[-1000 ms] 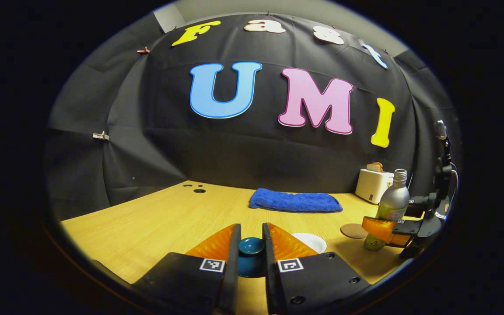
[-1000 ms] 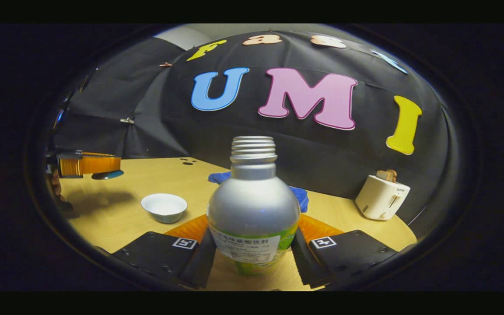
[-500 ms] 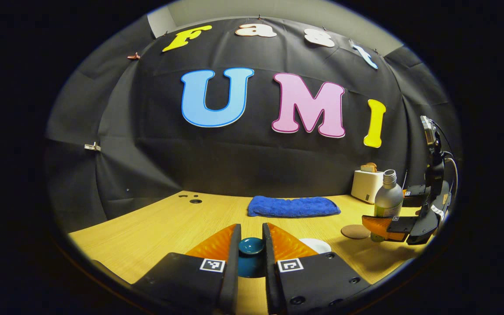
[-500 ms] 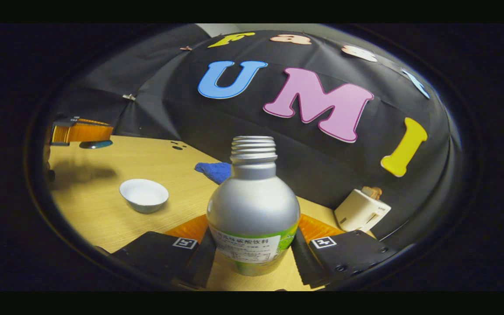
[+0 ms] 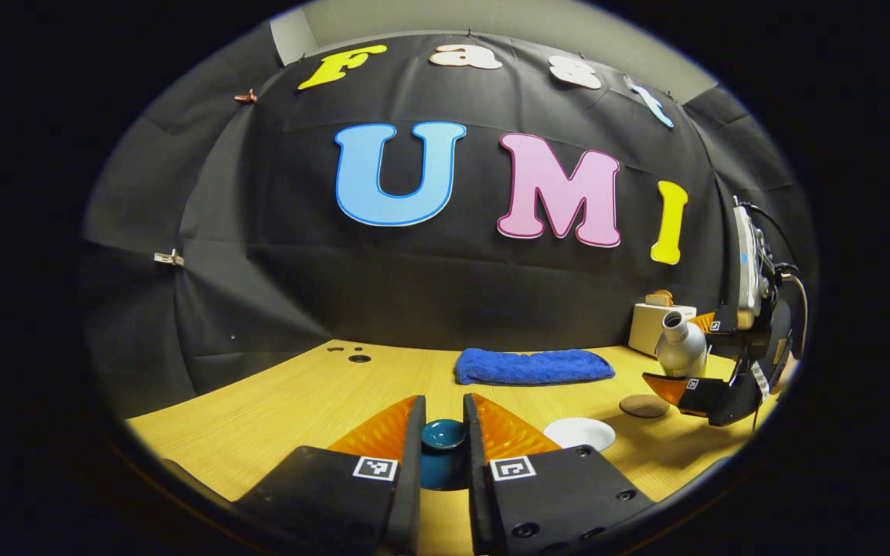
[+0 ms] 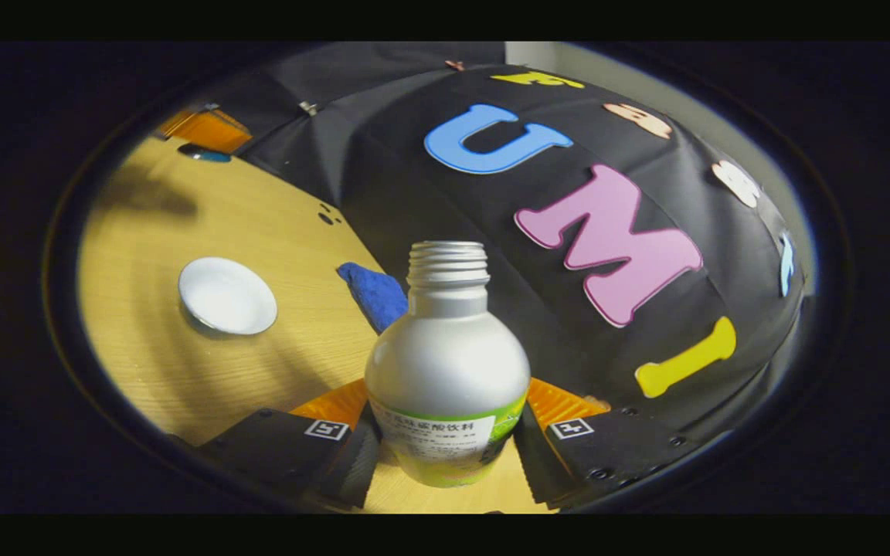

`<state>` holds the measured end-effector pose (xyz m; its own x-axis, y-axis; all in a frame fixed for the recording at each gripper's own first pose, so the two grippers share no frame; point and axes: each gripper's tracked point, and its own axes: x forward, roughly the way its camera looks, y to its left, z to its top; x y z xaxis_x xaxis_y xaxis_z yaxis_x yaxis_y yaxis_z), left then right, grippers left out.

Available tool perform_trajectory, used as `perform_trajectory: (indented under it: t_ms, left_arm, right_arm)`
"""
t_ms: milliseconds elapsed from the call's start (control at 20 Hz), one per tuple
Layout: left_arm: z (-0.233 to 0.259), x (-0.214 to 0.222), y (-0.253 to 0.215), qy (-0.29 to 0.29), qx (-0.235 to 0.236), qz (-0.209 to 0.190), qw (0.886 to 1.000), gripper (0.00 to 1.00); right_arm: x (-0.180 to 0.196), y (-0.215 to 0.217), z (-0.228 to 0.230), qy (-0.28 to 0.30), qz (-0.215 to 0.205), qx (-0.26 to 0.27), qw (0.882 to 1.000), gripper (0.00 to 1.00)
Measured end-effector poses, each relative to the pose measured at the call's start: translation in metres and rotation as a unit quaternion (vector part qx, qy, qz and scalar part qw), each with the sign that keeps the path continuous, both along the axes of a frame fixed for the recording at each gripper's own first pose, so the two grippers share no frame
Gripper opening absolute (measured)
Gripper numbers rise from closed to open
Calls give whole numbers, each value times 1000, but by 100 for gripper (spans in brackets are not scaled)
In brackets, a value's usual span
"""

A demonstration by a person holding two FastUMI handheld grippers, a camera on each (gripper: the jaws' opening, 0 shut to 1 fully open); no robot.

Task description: Open the teacup lid with one hand, grasp the water bottle and pour water into the teacup with the other hand; after pouring, place the water bottle on the coaster and then close the teacup lid.

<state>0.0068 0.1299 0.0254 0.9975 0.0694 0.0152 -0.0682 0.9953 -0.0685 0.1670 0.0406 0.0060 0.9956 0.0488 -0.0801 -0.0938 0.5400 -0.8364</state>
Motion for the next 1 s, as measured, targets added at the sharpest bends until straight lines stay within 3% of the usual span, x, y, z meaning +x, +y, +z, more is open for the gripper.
perform_trajectory:
  t_ms: [200,500,1000]
  left_arm:
    - [-3,1,11,-1,-4,3,1000,29]
    - [-10,2,17,2,-8,3,1000,29]
    - [-16,2,28,6,-13,6,1000,29]
  right_arm:
    - [5,10,-3,-8,10,-71,997,79]
    - [15,25,-10,-10,26,-134,991,78]
    - [24,41,-7,-50,55,-253,965,75]
